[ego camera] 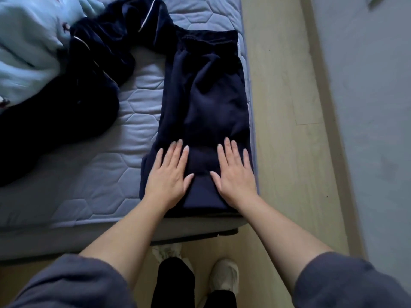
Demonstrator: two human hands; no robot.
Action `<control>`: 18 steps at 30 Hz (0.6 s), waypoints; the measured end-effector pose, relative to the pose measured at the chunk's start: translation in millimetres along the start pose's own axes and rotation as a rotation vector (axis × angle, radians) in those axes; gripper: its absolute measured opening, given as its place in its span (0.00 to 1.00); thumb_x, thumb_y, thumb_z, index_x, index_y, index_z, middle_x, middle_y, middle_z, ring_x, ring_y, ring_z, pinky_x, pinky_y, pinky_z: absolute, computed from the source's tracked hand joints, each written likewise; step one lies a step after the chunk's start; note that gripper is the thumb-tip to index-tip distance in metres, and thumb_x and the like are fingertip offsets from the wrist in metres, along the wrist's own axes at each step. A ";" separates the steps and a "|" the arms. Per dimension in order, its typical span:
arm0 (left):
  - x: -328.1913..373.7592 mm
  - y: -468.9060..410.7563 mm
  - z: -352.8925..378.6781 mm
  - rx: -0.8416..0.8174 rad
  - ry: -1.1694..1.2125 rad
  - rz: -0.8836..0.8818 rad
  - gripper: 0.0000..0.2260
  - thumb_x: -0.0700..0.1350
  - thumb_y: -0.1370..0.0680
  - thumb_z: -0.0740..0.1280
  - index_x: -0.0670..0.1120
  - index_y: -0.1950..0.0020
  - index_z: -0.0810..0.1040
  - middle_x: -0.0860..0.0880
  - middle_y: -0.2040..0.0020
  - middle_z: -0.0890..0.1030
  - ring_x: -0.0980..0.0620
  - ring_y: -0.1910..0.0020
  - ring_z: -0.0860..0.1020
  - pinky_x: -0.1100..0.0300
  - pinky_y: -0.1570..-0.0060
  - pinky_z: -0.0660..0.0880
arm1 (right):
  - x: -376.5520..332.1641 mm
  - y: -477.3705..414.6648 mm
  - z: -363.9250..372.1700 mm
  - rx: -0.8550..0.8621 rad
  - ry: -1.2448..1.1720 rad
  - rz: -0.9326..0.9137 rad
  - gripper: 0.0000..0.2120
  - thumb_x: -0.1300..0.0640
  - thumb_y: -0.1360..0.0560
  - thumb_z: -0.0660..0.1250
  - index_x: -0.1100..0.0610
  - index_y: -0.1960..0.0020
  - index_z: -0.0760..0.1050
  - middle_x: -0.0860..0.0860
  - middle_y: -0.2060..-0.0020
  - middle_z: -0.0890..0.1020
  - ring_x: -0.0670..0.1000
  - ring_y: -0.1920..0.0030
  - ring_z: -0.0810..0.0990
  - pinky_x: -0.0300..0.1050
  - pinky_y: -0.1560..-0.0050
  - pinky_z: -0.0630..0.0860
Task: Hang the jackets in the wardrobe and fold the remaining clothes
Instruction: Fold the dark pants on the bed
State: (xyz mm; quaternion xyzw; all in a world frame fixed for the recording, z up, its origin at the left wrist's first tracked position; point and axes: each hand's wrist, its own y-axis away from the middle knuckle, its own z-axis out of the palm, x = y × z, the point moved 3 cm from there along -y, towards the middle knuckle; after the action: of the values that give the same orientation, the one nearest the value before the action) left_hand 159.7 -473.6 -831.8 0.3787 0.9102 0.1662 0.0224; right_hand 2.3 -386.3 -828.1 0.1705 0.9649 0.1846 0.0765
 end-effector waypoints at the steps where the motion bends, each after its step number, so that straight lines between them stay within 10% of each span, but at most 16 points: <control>1: -9.3 0.6 11.7 -0.040 -0.009 -0.063 0.34 0.59 0.20 0.52 0.42 0.22 0.45 0.44 0.21 0.44 0.46 0.22 0.45 0.49 0.25 0.43 | 9.0 1.1 11.9 -0.045 0.011 0.083 0.37 0.39 0.20 0.50 0.58 0.22 0.40 0.56 0.23 0.40 0.55 0.22 0.40 0.56 0.24 0.38; 5: -19.5 -6.1 5.9 0.013 0.150 -0.275 0.34 0.57 0.20 0.55 0.38 0.23 0.48 0.38 0.22 0.46 0.41 0.23 0.46 0.47 0.24 0.46 | 26.7 8.8 17.1 0.006 -0.097 0.344 0.37 0.38 0.21 0.46 0.61 0.22 0.39 0.56 0.23 0.40 0.53 0.23 0.37 0.60 0.25 0.39; 10: -20.4 -99.8 -60.9 0.292 0.047 0.056 0.30 0.53 0.23 0.51 0.42 0.22 0.53 0.42 0.22 0.51 0.44 0.23 0.50 0.44 0.26 0.49 | 0.9 -83.6 -45.4 0.271 -0.049 0.051 0.34 0.44 0.21 0.49 0.62 0.23 0.45 0.58 0.23 0.45 0.56 0.22 0.43 0.59 0.25 0.39; 18: -58.8 -179.1 -22.9 0.060 0.010 -0.031 0.32 0.60 0.20 0.51 0.46 0.21 0.47 0.45 0.21 0.46 0.47 0.22 0.46 0.47 0.25 0.47 | 8.9 -177.3 -33.5 0.097 -0.015 0.016 0.36 0.40 0.21 0.50 0.58 0.22 0.42 0.56 0.22 0.44 0.53 0.22 0.43 0.52 0.24 0.42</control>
State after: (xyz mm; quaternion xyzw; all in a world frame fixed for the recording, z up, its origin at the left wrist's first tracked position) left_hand 75.7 -638.9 -872.4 0.3641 0.9206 0.1407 0.0090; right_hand -66.4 -549.1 -865.7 0.1831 0.9707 0.1368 0.0740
